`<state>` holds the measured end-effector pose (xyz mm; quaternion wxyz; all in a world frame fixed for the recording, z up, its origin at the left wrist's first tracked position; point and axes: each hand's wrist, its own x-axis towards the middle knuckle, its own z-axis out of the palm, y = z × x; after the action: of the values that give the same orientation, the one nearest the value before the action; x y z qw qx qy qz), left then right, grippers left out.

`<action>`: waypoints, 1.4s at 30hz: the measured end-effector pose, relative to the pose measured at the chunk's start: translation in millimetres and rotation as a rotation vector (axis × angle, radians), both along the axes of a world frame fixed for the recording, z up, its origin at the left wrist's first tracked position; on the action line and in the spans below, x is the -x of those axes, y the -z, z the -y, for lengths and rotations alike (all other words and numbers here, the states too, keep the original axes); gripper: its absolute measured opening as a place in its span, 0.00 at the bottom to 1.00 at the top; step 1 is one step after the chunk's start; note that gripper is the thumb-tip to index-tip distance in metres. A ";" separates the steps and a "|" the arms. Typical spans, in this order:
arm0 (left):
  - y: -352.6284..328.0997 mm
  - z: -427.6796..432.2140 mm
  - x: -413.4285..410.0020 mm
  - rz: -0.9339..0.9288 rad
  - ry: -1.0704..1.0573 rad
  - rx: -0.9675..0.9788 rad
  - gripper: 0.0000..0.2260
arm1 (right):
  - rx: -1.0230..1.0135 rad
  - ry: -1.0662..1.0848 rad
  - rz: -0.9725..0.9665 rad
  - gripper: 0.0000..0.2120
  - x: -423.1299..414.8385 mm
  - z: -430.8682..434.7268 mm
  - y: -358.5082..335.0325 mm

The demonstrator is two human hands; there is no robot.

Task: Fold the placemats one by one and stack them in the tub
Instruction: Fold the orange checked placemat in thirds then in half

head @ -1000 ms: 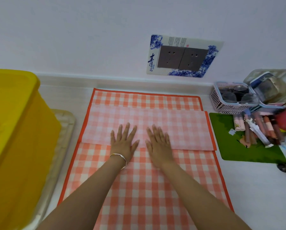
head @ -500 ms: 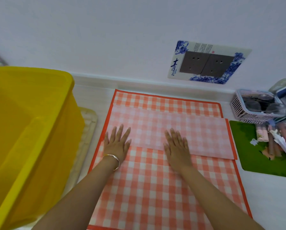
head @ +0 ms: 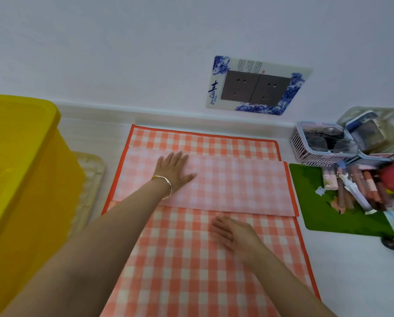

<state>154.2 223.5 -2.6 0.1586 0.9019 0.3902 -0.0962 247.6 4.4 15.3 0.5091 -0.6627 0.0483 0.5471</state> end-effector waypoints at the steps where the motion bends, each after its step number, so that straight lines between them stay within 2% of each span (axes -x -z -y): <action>1: 1.6 -3.7 -4.6 -0.013 -0.006 0.002 0.32 | -0.012 0.027 -0.067 0.08 -0.6 0.8 1.3; 6: 12.6 -23.4 -14.8 -0.029 -0.062 -0.037 0.31 | -0.061 0.150 -0.195 0.10 -5.9 -8.3 7.3; 10: 10.1 -30.0 -13.3 0.091 -0.086 -0.108 0.24 | -0.034 0.191 -0.094 0.06 -11.2 -15.5 7.8; 14: -8.9 -30.4 -2.5 0.035 -0.085 -0.093 0.18 | -0.023 0.130 0.093 0.05 -18.6 -12.6 9.0; 20: -13.1 -9.4 48.0 0.247 -0.257 0.298 0.14 | -0.006 0.075 0.303 0.09 -42.1 -7.6 6.0; 24: -18.4 17.3 74.2 0.115 -0.140 0.494 0.16 | -0.017 0.087 0.345 0.13 -57.6 -18.0 9.2; 27: -10.6 37.6 82.4 0.098 -0.095 0.542 0.16 | -0.001 0.085 0.412 0.15 -63.4 -33.8 8.6; 30: -4.7 51.3 85.0 0.178 -0.093 0.508 0.18 | 0.019 0.056 0.443 0.16 -66.0 -43.3 12.7; 33: -2.3 62.7 89.6 0.330 -0.139 0.485 0.21 | -0.014 0.076 0.339 0.17 -67.7 -39.9 15.8; 35: -1.9 69.8 93.9 0.392 -0.140 0.436 0.20 | -0.054 0.077 0.340 0.16 -65.4 -31.5 12.0; 38: -9.5 81.5 103.9 0.313 -0.119 0.221 0.12 | -0.039 -0.082 0.605 0.15 -54.9 -10.2 4.6; 40: -12.2 88.6 116.5 0.300 -0.034 0.096 0.20 | -0.096 -0.234 0.809 0.15 -41.4 12.1 0.8; 42: -9.0 95.7 131.7 0.298 0.184 0.047 0.28 | -0.173 -0.393 0.919 0.16 -27.0 39.7 3.7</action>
<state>22.6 127.8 6.4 0.2264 0.9340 0.2759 0.0154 274.6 -35.2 11.6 0.4181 -0.7870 -0.3519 0.2863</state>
